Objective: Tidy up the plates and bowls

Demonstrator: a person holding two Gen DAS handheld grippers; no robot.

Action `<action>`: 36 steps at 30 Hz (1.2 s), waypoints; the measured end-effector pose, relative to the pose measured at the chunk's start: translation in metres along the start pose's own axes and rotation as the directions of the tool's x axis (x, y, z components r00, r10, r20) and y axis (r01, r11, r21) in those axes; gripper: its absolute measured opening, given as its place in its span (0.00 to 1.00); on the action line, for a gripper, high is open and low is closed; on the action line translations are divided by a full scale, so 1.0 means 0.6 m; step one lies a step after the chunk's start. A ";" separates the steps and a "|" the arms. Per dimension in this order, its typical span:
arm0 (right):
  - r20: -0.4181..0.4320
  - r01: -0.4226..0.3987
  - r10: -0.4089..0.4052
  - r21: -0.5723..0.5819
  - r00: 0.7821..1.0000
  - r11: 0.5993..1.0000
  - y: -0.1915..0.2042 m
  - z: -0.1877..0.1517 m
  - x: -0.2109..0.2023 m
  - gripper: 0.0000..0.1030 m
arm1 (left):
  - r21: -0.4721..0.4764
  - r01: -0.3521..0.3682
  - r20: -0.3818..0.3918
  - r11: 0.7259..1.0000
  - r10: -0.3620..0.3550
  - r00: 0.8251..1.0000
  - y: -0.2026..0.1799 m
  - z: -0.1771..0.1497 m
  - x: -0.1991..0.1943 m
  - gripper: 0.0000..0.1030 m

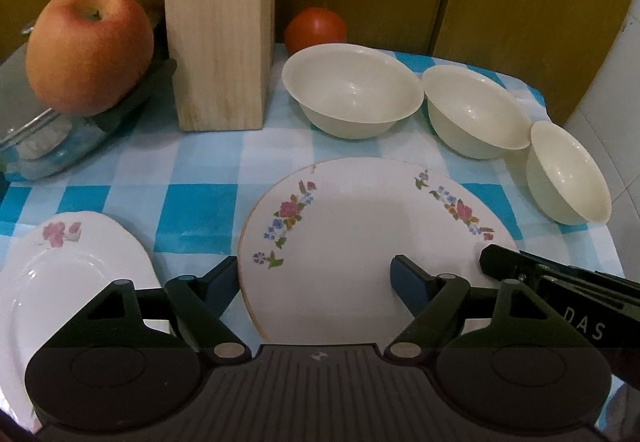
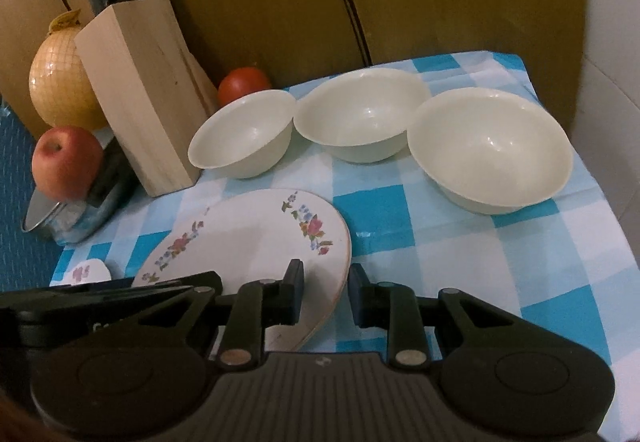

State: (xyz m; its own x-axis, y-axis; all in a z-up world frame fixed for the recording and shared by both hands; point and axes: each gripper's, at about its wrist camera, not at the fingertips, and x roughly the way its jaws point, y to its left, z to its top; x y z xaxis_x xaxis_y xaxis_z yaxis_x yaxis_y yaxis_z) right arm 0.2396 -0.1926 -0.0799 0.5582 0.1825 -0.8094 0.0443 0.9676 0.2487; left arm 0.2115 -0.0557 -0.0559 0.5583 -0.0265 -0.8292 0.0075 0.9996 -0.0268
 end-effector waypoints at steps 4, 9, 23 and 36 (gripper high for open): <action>0.004 0.000 0.000 0.005 1.000 1.000 -0.001 0.001 -0.003 0.23 | 0.001 -0.006 -0.003 1.000 0.006 1.000 -0.001 -0.001 -0.001 0.83; 0.005 0.006 -0.006 0.004 1.000 1.000 0.000 -0.001 -0.006 0.23 | 0.001 0.002 0.003 1.000 -0.002 1.000 0.000 0.000 -0.009 0.83; 0.004 0.012 -0.012 -0.013 1.000 1.000 0.001 -0.013 -0.031 0.23 | 0.012 0.006 0.001 1.000 -0.007 1.000 -0.001 -0.011 -0.027 0.83; 0.011 0.019 -0.019 -0.023 1.000 1.000 0.009 -0.058 -0.106 0.23 | 0.037 0.044 0.001 0.998 -0.044 0.999 -0.005 -0.053 -0.077 0.84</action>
State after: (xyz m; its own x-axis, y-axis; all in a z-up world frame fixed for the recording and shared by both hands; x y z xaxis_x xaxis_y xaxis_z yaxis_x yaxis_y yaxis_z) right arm 0.1756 -0.1929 -0.0457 0.5668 0.1625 -0.8077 0.0358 0.9746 0.2211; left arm 0.1590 -0.0580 -0.0353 0.5584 -0.0707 -0.8265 0.0628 0.9971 -0.0429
